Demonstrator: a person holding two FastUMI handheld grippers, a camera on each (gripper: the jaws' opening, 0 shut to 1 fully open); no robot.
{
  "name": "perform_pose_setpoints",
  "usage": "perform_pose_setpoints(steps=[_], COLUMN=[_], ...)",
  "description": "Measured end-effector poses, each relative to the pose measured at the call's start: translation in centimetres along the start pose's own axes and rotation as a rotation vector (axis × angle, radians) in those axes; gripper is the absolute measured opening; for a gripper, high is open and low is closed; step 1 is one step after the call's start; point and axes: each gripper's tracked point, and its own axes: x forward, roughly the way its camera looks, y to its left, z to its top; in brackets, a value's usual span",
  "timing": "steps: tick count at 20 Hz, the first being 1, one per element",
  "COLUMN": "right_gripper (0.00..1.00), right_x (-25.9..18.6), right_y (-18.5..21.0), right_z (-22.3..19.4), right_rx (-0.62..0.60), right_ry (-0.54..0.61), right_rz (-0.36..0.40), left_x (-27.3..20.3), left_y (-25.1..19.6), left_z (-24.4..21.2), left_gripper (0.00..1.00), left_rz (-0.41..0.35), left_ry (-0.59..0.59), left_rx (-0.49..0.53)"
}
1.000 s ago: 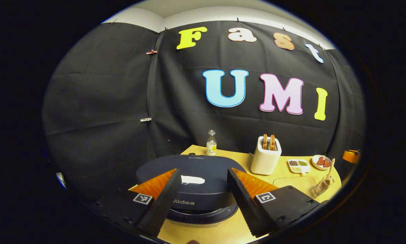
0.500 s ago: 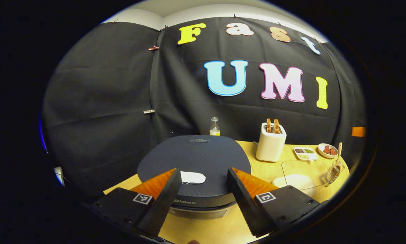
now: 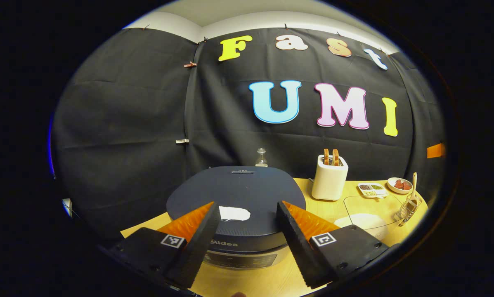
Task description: Close the left gripper, press the button to open the rice cooker; take a wooden spoon from the chopstick holder with the right hand, scoop a spoonful of rice and pour it into the rice cooker, then put the wooden spoon back into the chopstick holder.
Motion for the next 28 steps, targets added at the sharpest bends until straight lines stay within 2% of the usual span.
perform_pose_setpoints(steps=[1,6,27,28], right_gripper=[0.44,0.43,0.44,0.48], right_x=[0.0,-0.1,-0.5,-0.5], right_y=[0.1,0.4,2.6,2.8], right_z=[0.1,0.5,0.0,0.1], right_rx=[-0.001,-0.009,-0.014,-0.021], right_ry=[-0.001,-0.006,0.008,0.005], right_rz=[0.001,0.003,0.027,0.031], left_x=[0.0,0.0,0.2,0.2], left_y=[0.2,0.2,0.3,0.2], left_z=[0.1,0.0,-0.2,-0.1], left_gripper=[0.96,0.96,0.93,0.92], left_rz=[-0.002,-0.013,-0.018,-0.016], left_ry=[-0.012,-0.040,-0.077,-0.072], left_rx=[0.001,0.006,0.011,0.007])
